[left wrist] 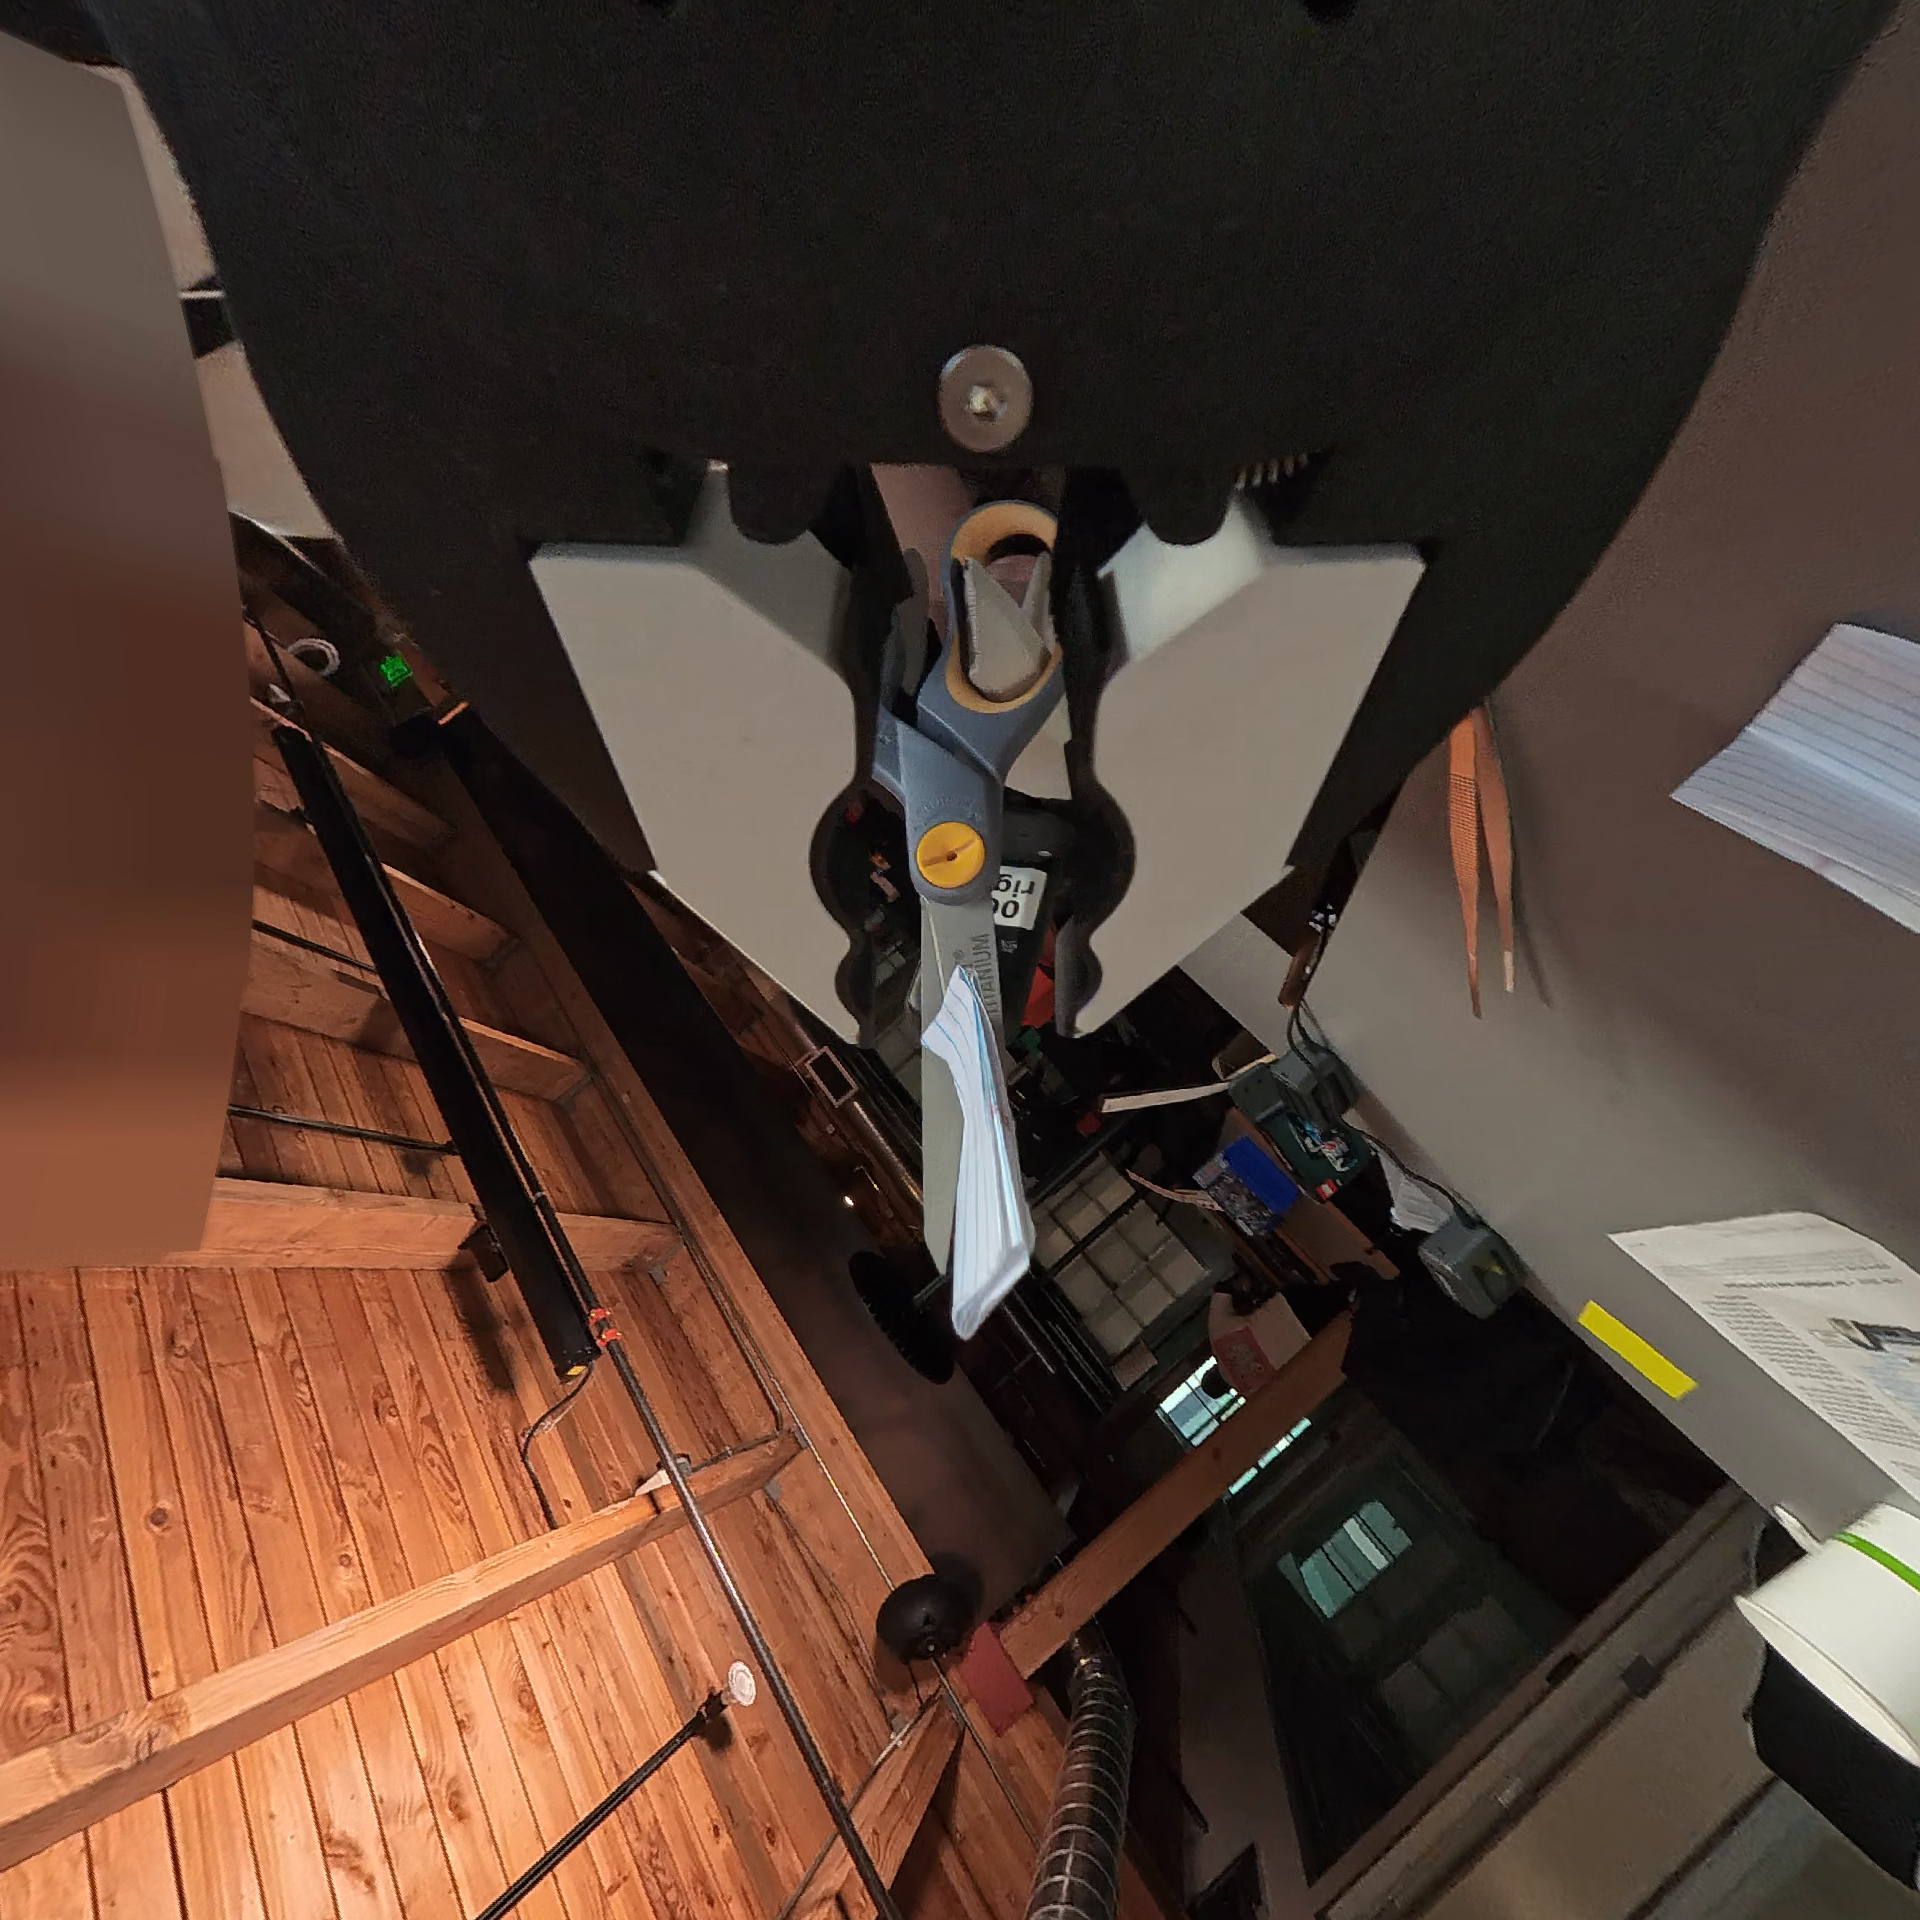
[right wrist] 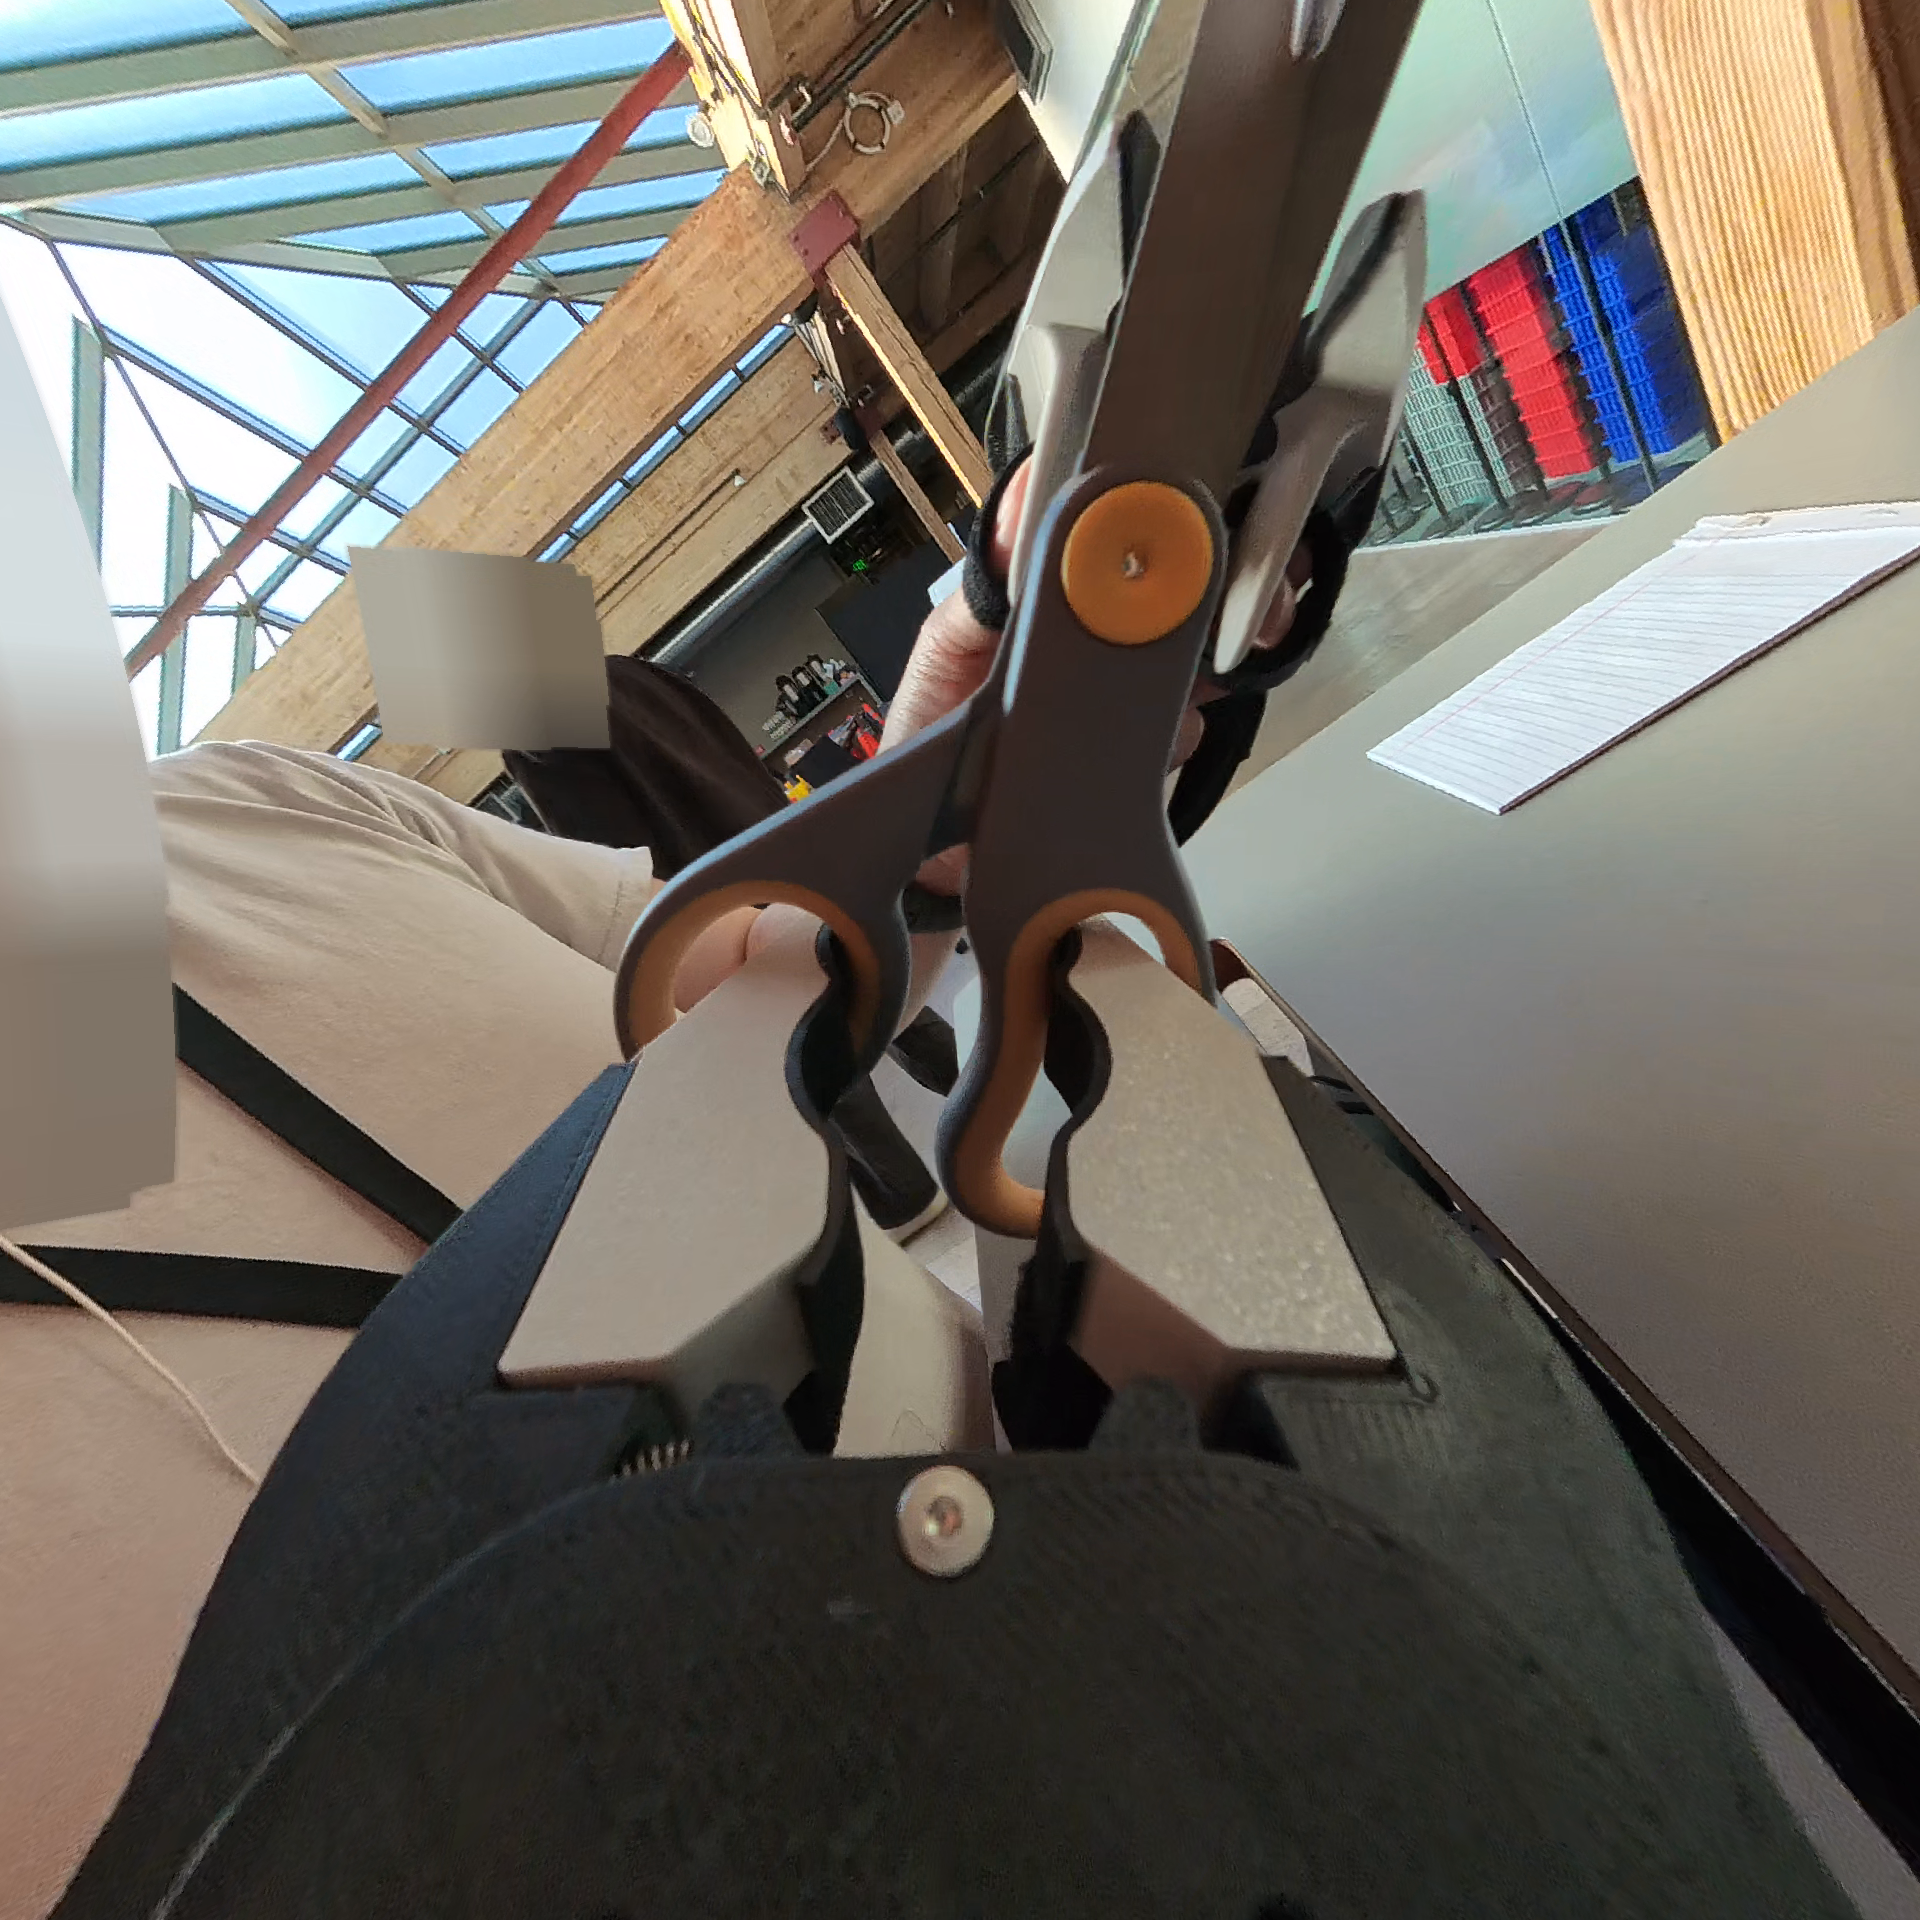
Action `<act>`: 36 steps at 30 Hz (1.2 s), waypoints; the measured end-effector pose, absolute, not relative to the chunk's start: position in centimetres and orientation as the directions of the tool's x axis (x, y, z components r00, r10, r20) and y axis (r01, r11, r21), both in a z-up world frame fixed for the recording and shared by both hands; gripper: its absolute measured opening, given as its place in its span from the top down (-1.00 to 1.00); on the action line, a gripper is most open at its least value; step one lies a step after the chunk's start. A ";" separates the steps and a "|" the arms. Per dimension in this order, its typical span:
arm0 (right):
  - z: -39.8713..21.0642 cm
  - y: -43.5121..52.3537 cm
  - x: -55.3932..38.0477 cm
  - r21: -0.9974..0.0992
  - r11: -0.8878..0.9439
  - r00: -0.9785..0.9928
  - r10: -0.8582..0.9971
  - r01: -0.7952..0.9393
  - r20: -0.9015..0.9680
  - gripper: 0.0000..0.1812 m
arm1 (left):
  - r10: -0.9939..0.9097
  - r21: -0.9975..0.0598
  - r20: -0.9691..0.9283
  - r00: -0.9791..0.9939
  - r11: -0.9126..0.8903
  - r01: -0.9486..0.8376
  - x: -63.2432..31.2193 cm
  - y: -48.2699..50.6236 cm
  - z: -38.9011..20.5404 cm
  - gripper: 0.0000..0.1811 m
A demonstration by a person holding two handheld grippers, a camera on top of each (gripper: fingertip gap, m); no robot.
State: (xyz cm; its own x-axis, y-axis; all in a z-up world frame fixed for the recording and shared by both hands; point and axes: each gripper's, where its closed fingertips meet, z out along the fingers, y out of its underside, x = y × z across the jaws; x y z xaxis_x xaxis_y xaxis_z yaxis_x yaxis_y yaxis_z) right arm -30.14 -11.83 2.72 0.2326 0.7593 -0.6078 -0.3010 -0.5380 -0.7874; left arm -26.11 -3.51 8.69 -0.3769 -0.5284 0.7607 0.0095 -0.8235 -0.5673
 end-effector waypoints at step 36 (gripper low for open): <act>2.1 -16.0 -31.5 -0.700 -0.691 0.101 0.695 -0.183 -0.712 0.66 | -0.591 -0.668 0.742 -0.316 -0.615 -0.420 -27.9 -6.4 7.0 1.00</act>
State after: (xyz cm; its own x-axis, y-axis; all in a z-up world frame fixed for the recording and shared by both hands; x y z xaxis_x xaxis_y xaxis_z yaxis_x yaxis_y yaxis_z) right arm -31.50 -15.95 2.15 0.1005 0.6949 -0.7120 -0.1830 -0.6905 -0.6998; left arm -27.94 -6.40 7.02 -0.3163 -0.5907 0.7423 -0.4197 -0.6146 -0.6679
